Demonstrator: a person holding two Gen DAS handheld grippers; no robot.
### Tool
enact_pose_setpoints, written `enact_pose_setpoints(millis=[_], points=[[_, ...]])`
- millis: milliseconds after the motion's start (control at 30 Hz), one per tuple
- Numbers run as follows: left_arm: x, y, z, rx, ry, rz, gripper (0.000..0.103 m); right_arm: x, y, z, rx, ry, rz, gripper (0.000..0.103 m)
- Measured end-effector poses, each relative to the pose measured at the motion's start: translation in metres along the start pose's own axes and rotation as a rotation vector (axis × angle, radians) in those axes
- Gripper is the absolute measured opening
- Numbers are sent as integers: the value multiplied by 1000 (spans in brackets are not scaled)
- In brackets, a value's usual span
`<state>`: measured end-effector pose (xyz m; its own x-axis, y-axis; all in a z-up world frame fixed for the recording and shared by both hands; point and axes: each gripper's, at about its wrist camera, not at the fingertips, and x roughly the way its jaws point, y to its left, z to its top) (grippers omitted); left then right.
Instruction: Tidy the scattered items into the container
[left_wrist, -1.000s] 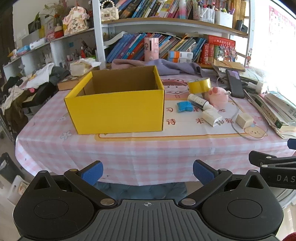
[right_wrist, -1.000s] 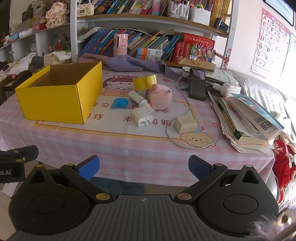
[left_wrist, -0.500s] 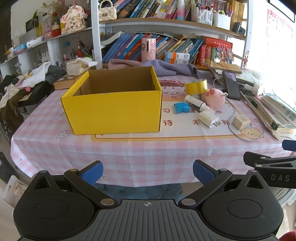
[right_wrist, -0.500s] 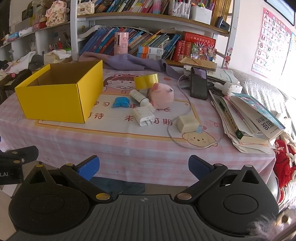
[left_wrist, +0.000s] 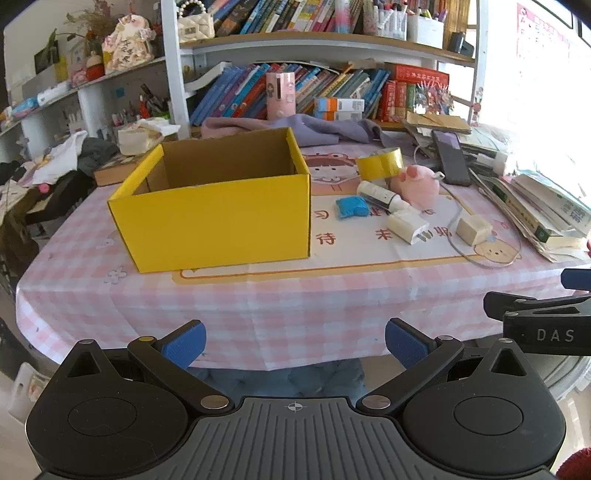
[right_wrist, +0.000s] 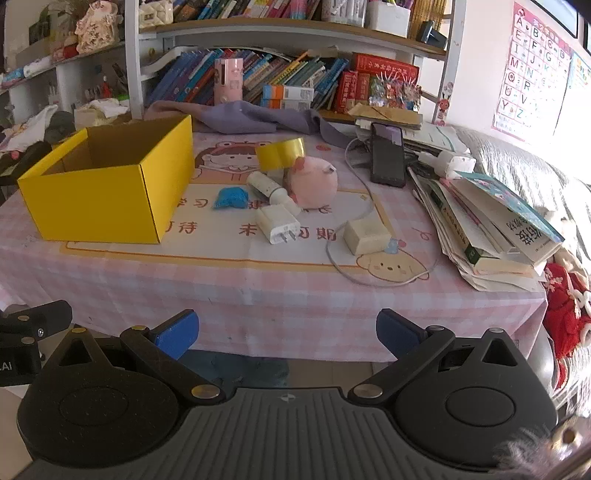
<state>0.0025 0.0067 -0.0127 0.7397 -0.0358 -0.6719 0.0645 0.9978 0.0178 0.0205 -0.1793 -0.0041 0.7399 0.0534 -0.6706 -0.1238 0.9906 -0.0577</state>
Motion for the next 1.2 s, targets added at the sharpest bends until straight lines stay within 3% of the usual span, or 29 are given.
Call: enact_pose_setpoints(millis=[167,433,633,767,967,1200], points=[[2,3,-3,16,38,8,103,4,3,0,6,17,1,103],[3,12,-3,19,80,57,103,13,-14,-1,152,49,15,103],[7,8,-2,26,116,76,103,16,-11,-2,138,46,47,103],[3,-1,3,41,94,98,103,17,-17,-3,125,61,50,103],[1,-26,4,149,54,60,103,15,-22,-5,108,67,34,103],[-4,-32,11,136,-41,7,103,9,-21,0,35,24,34,103]])
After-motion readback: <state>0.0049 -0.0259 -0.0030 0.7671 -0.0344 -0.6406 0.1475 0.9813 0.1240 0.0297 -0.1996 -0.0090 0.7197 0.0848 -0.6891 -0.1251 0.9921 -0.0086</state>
